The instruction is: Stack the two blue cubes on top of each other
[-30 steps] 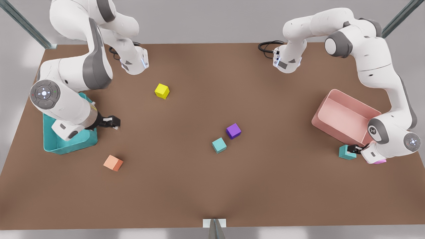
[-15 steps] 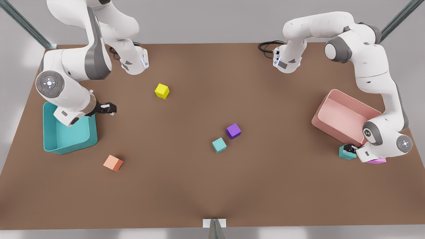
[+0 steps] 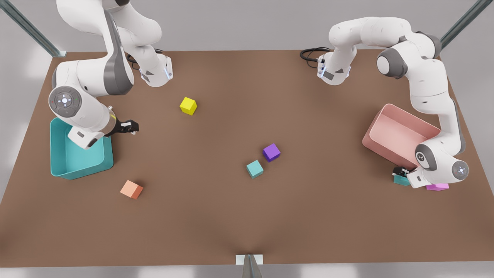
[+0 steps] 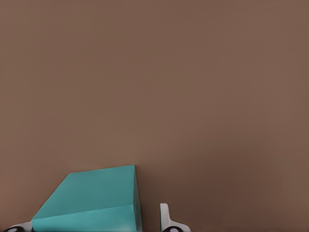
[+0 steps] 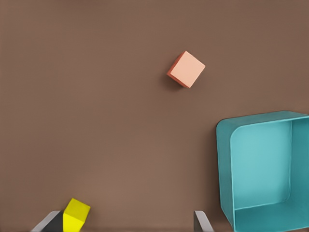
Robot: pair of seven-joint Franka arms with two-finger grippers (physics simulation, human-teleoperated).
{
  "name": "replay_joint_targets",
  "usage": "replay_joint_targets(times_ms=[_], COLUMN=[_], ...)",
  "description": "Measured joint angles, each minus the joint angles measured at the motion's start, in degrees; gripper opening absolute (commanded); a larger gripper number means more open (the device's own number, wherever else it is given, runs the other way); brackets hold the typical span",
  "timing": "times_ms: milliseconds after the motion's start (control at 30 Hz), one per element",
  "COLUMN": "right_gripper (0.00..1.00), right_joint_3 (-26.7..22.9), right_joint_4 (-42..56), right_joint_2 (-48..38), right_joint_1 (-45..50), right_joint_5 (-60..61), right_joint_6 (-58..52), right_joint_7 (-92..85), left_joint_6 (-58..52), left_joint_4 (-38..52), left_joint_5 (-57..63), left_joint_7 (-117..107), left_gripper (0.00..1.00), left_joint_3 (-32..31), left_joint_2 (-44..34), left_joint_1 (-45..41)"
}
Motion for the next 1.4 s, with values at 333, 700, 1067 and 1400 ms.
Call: replay_joint_targets(times_ms=[333, 700, 1067, 1400], right_gripper=[1.0, 1.0, 1.0, 1.0], right_joint_3=[0.0, -0.2, -0.2, -0.2], right_joint_4=[0.4, 1.0, 0.9, 0.9], right_joint_2=[0.2, 0.5, 0.6, 0.6], right_joint_1=[-0.1, -0.2, -0.2, -0.2], right_joint_5=[-0.4, -0.6, -0.7, -0.7], right_joint_6=[-0.1, -0.1, -0.1, -0.2], right_joint_7=[-0.6, -1.1, -1.4, -1.5], left_joint_6=[0.5, -14.1, -17.3, -13.4], left_joint_4=[0.4, 18.7, 21.8, 21.7], left_joint_5=[0.7, 0.4, -2.7, -2.5], left_joint_7=[-3.9, -37.8, -65.2, -78.9], left_gripper=[0.52, 0.52, 0.54, 0.55], left_joint_3=[-0.2, -9.8, -11.9, -11.7], left_joint_2=[-5.4, -3.8, 3.0, 4.4], left_joint_1=[-7.4, -45.8, -49.7, -49.2])
